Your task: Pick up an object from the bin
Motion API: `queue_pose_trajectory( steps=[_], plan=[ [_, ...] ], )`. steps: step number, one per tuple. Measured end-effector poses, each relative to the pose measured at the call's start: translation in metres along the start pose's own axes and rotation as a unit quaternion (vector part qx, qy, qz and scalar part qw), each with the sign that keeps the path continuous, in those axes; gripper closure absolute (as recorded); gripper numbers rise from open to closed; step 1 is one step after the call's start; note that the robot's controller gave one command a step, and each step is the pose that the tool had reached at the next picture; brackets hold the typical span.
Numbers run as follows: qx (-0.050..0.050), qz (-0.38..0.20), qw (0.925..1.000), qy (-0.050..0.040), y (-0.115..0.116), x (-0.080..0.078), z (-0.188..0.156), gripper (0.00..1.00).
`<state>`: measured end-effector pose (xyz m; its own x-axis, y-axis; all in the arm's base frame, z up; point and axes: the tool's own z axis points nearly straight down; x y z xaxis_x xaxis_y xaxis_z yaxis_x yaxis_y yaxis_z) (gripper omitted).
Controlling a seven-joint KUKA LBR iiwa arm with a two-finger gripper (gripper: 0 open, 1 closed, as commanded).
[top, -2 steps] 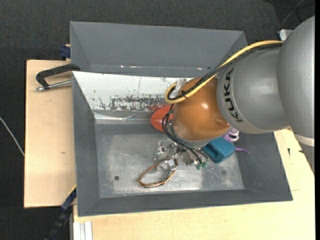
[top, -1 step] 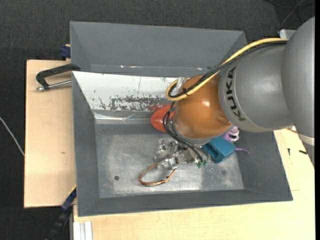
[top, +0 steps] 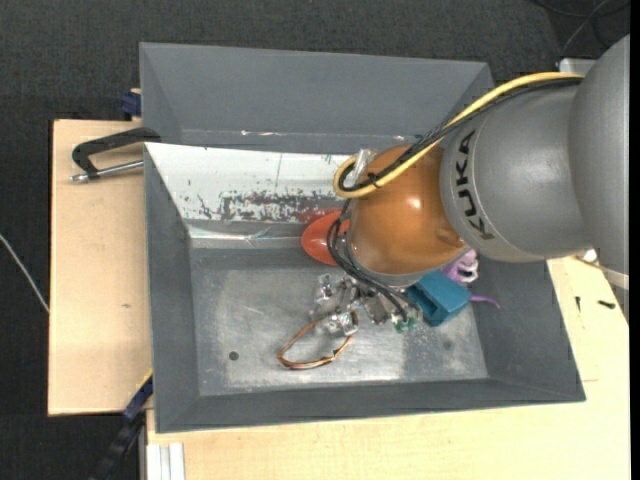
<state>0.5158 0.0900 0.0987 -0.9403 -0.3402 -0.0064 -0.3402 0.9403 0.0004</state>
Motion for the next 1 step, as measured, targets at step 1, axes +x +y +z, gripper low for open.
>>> queue_pose_trajectory(
  steps=[1],
  plan=[
    [0.0, 0.0, 1.0, -0.0002, 0.0001, -0.0004, -0.0034, 1.0]
  ],
)
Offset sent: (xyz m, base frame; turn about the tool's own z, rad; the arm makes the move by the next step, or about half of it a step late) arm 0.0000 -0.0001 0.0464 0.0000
